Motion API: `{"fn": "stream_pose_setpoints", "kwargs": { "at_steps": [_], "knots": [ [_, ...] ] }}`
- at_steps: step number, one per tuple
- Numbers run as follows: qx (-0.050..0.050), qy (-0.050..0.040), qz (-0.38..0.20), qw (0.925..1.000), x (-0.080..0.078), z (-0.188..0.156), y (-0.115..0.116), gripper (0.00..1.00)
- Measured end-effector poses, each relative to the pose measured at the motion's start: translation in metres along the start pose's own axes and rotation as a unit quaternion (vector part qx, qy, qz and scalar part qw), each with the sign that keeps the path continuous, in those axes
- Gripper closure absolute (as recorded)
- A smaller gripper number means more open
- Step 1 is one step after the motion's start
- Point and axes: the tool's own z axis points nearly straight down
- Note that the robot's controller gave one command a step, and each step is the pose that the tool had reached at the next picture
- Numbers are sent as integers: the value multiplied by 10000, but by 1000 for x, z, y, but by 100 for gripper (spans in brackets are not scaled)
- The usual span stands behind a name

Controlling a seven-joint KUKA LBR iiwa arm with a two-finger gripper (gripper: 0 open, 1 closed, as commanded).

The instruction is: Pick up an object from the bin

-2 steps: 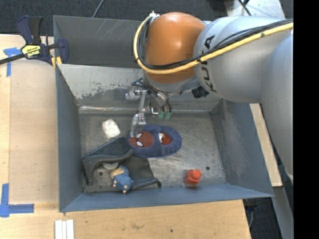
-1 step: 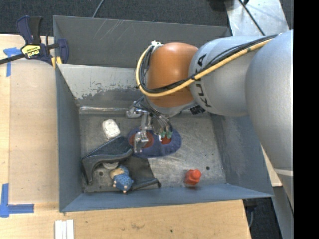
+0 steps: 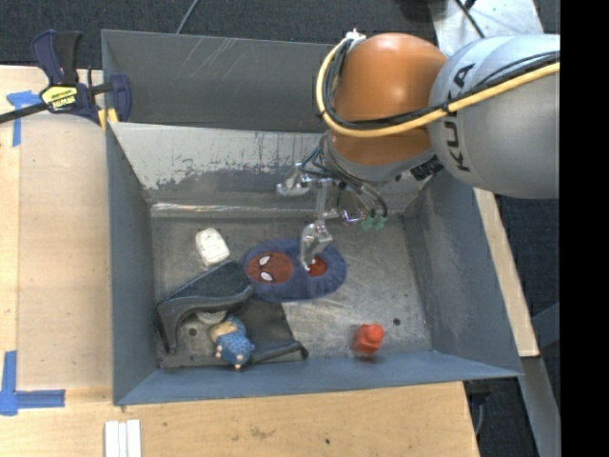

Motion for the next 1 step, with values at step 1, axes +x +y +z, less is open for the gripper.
{"fn": "stream_pose_setpoints", "kwargs": {
  "at_steps": [1],
  "knots": [
    [-16, 41, 1235, 9923, -15, 96, -19, 0]
  ]
}}
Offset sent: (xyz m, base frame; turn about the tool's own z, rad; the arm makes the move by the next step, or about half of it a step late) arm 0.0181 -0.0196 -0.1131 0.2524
